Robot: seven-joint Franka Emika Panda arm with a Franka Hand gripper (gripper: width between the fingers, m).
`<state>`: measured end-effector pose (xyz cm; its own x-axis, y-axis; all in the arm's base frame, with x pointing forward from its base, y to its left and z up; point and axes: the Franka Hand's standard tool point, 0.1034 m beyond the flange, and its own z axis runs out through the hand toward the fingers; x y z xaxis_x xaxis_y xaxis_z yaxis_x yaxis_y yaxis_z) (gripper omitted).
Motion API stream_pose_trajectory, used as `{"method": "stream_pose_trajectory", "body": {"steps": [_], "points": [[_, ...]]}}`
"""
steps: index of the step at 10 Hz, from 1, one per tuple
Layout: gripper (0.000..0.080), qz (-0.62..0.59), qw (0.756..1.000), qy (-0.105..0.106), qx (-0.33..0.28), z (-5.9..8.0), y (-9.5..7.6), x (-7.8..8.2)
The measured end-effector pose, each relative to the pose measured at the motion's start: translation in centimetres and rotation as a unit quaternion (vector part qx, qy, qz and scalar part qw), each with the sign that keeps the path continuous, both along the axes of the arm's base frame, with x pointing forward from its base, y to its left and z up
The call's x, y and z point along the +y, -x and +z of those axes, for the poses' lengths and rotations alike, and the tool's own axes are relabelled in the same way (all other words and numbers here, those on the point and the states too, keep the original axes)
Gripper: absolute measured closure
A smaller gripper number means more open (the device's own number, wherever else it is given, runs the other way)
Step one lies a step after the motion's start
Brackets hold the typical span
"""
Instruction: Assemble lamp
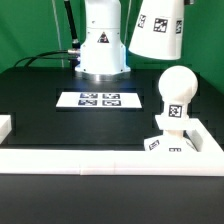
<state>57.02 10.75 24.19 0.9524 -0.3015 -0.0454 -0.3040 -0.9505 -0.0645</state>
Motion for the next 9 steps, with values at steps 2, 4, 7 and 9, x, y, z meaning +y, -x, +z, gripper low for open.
{"method": "stream_pose_trajectory", "body": {"steps": [2,4,7,9], "points": [[0.0754,0.009,1.0,0.007,-0.006,-0.5,-2.3,0.7],[0.0754,0.023,1.0,0.015,-0.013,-1.5,-4.7,0.7],[0.0754,0.02,1.0,0.018,-0.012,-1.9,-5.0,1.0],[0.0754,0.02,1.0,0.018,-0.011,-1.9,-5.0,0.9]]}}
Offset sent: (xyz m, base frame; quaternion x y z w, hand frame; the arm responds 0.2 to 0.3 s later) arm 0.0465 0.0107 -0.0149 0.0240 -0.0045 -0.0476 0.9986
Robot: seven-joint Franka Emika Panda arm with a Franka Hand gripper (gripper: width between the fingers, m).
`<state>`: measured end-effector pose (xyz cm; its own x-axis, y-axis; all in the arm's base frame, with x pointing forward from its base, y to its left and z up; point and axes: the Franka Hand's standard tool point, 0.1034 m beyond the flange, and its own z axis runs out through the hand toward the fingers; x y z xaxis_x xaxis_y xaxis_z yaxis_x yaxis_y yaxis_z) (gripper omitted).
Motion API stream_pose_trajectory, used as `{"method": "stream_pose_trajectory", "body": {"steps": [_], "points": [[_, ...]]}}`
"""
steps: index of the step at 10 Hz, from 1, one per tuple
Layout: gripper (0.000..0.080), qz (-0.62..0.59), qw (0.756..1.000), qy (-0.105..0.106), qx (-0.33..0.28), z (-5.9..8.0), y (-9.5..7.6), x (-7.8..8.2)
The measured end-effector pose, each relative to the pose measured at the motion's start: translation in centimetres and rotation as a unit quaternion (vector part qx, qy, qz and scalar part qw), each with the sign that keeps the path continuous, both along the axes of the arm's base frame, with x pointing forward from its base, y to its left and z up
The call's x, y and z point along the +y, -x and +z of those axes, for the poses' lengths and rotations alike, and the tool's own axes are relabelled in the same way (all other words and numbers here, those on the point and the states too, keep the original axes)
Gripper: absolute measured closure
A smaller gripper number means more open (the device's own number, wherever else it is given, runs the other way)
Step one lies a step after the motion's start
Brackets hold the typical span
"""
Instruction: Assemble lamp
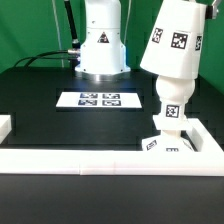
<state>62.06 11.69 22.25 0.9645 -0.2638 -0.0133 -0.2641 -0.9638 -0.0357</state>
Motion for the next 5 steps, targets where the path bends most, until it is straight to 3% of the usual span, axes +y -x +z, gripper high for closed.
{"method": "stream_pose_trajectory", "body": {"steps": [2,5], "points": [[0.0754,-0.001,1.0,-0.001,-0.003,-0.1,0.0,0.0],[0.0754,-0.019,1.0,-0.001,-0.006,-1.8,0.7,0.7]]}}
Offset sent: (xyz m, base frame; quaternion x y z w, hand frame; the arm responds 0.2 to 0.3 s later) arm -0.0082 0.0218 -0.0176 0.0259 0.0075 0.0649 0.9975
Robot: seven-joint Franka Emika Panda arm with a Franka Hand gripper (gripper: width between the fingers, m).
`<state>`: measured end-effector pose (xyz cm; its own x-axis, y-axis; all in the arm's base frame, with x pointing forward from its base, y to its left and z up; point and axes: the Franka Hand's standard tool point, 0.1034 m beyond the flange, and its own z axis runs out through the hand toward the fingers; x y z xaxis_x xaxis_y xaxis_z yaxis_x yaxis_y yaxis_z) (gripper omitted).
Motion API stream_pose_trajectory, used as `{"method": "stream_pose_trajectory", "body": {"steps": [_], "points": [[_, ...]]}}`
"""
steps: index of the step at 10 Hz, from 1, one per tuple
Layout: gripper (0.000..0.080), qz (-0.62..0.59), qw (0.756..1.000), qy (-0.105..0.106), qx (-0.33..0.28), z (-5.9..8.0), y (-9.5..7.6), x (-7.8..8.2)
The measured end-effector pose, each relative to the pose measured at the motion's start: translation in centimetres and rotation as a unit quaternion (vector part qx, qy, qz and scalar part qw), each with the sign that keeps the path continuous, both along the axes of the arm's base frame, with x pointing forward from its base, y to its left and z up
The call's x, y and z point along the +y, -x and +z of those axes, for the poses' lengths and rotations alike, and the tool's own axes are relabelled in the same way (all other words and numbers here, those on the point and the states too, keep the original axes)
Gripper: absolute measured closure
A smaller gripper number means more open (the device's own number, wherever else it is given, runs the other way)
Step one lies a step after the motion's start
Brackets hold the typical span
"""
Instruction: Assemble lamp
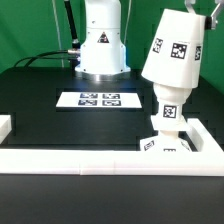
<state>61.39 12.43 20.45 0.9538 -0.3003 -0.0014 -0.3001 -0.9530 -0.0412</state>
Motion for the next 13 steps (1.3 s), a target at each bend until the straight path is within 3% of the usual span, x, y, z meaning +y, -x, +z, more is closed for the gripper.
{"method": "stream_pose_trajectory", "body": {"steps": [8,12,13], "points": [[0.0754,0.003,1.0,0.009,-0.007,-3.6,0.0,0.1],[0.0754,0.006,1.0,0.013,-0.006,-4.7,0.0,0.3],[0.0678,0.007,1.0,0.013,-0.005,-4.7,0.0,0.4]]}}
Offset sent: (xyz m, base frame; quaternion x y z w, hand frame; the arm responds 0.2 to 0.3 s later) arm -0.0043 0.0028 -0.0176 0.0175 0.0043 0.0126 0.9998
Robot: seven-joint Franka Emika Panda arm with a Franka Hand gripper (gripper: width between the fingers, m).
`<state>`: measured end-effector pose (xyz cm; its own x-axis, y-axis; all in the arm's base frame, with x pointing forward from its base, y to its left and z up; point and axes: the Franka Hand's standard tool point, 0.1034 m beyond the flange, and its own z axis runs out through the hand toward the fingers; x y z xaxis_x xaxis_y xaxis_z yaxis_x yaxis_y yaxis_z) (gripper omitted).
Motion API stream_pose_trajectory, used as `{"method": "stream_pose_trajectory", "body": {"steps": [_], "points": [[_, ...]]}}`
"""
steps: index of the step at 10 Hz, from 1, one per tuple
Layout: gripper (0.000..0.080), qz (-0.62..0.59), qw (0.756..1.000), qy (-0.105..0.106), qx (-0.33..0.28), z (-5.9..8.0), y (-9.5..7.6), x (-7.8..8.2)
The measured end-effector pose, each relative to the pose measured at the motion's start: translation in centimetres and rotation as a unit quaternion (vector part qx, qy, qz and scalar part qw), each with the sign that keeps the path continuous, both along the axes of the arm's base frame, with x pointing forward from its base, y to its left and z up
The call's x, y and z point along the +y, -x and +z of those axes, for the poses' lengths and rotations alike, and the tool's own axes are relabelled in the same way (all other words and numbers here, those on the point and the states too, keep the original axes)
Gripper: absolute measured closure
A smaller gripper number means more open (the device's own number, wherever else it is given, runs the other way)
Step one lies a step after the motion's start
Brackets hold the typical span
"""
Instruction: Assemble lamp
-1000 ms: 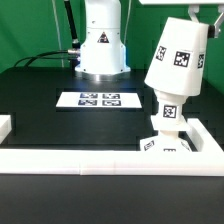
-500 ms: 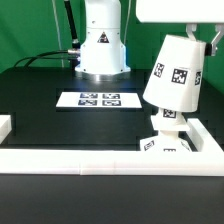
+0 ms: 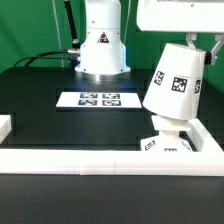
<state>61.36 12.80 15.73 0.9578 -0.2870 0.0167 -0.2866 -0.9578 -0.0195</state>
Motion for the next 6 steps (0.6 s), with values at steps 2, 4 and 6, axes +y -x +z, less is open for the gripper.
{"method": "stream_pose_trajectory", "body": {"steps": [2,4,6], "points": [[0.0543,0.0,1.0,-0.001,0.0,0.2,0.0,0.0],[0.0224,-0.002,1.0,-0.001,-0.001,0.7,-0.1,-0.2],[0.0126,-0.005,1.0,-0.004,-0.003,1.5,0.2,-0.2]]}}
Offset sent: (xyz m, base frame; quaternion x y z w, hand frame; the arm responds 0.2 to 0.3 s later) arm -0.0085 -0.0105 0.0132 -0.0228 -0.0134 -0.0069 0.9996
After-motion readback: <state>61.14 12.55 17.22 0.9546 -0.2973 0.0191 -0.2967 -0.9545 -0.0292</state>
